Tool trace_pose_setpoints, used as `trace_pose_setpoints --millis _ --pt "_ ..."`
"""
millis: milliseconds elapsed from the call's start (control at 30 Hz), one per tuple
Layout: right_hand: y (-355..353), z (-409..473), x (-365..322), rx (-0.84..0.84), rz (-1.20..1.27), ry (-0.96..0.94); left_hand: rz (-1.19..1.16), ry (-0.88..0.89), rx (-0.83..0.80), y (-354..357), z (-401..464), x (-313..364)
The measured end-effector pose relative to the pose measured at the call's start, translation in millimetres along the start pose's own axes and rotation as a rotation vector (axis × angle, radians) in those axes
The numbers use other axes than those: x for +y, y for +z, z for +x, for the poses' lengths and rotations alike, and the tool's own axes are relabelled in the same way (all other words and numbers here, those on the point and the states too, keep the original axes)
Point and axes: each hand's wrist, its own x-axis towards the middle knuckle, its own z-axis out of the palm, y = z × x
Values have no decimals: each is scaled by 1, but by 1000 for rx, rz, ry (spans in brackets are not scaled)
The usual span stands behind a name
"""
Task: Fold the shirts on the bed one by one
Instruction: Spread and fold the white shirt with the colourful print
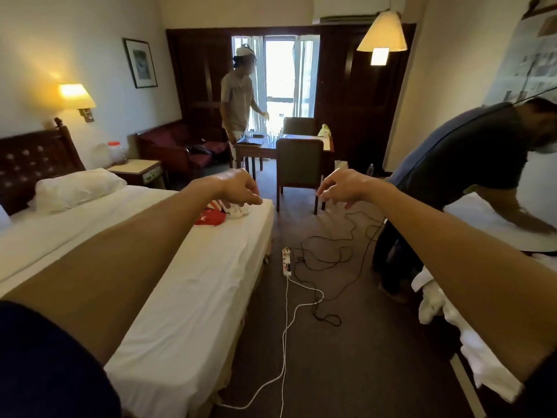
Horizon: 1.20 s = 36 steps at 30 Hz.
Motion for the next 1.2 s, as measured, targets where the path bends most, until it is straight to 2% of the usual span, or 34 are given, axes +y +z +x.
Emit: trace_pose_setpoints --millis 167,467,900,1067,1200 --pt "25 143 28 -56 15 -14 16 -44 -5 12 115 -53" --pt "41 381 42 -169 44 -104 -130 -235 26 9 308 -154" --pt "133 719 6 -297 50 -227 -256 -408 73 -12 538 -368" --pt "162 840 -28 -296 86 -257 -226 -480 89 -31 623 -457" --pt "192 921 -36 -378 67 -265 -167 -535 118 -25 688 -510"
